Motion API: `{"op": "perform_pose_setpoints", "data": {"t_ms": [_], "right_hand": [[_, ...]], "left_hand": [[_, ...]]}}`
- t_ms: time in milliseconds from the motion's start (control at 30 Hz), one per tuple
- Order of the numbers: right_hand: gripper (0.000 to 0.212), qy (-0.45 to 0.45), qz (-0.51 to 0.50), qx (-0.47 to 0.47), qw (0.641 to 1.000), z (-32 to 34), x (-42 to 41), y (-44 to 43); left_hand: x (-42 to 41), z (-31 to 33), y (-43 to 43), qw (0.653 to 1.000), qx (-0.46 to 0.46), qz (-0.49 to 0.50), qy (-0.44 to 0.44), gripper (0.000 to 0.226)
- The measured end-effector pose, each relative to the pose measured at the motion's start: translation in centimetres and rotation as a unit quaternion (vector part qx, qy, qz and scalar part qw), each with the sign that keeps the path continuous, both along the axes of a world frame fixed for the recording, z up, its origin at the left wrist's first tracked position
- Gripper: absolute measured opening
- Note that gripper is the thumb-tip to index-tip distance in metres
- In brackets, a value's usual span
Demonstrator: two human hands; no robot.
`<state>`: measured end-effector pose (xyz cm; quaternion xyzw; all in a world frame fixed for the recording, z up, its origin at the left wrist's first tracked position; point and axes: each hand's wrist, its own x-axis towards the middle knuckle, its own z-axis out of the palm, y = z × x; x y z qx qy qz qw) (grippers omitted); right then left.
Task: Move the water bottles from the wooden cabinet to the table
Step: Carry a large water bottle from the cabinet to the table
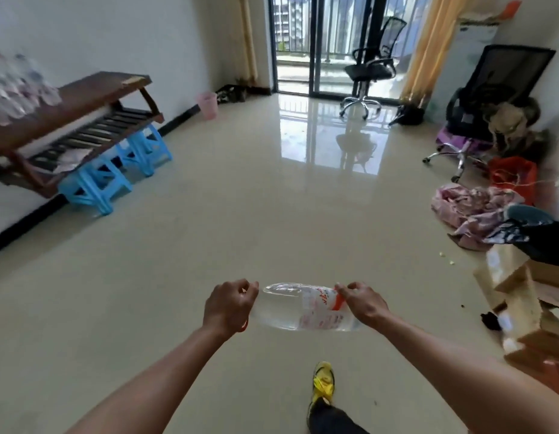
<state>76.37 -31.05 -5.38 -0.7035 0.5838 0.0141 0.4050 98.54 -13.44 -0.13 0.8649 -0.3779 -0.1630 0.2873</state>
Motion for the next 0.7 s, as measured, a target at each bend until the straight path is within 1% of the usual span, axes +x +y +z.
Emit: {"op": "perform_pose_setpoints", "data": {"t_ms": [67, 100, 167, 200, 267, 400, 533, 633, 700], "right_hand": [[0.055, -0.002, 0.038, -0.003, 0.999, -0.1, 5.1, -2.7], [0.055, -0.005, 0.058, -0.002, 0.998, -0.4, 8.6, -4.6], [0.058, -0.007, 0.088, -0.007, 0.996, -0.7, 14.5, -7.9], [0.06, -0.006, 0.097, -0.008, 0.995, -0.7, 16.1, -8.6], [0.063, -0.002, 0.129, -0.004, 0.992, -0.3, 22.8, -12.2], [0.063, 0.008, 0.193, -0.013, 0.981, 1.7, 33.7, -16.8], [0.06, 0.018, 0.247, -0.025, 0.968, 2.2, 43.8, -18.8], [0.06, 0.011, 0.269, -0.01, 0.963, 1.1, 52.6, -19.3], [0.06, 0.006, 0.273, 0.009, 0.962, -0.4, 59.0, -19.4]], "left_hand": [[3.9, -0.1, -1.4, 1.0, -0.006, 0.024, -0.012, 0.045], [6.6, -0.5, -2.5, 0.999, -0.008, 0.044, -0.016, 0.046], [11.1, -0.4, -4.5, 0.997, -0.011, 0.073, -0.031, 0.045], [12.3, -0.2, -4.9, 0.996, -0.012, 0.08, -0.031, 0.044], [17.6, 0.3, -7.2, 0.993, -0.021, 0.117, -0.025, 0.042], [24.9, 1.3, -9.5, 0.981, -0.042, 0.186, -0.033, 0.043], [31.3, 1.0, -9.9, 0.967, -0.054, 0.247, -0.017, 0.042], [38.8, 0.0, -10.1, 0.958, -0.049, 0.281, -0.042, 0.045], [44.8, -1.0, -10.3, 0.954, -0.042, 0.294, -0.04, 0.046]]}}
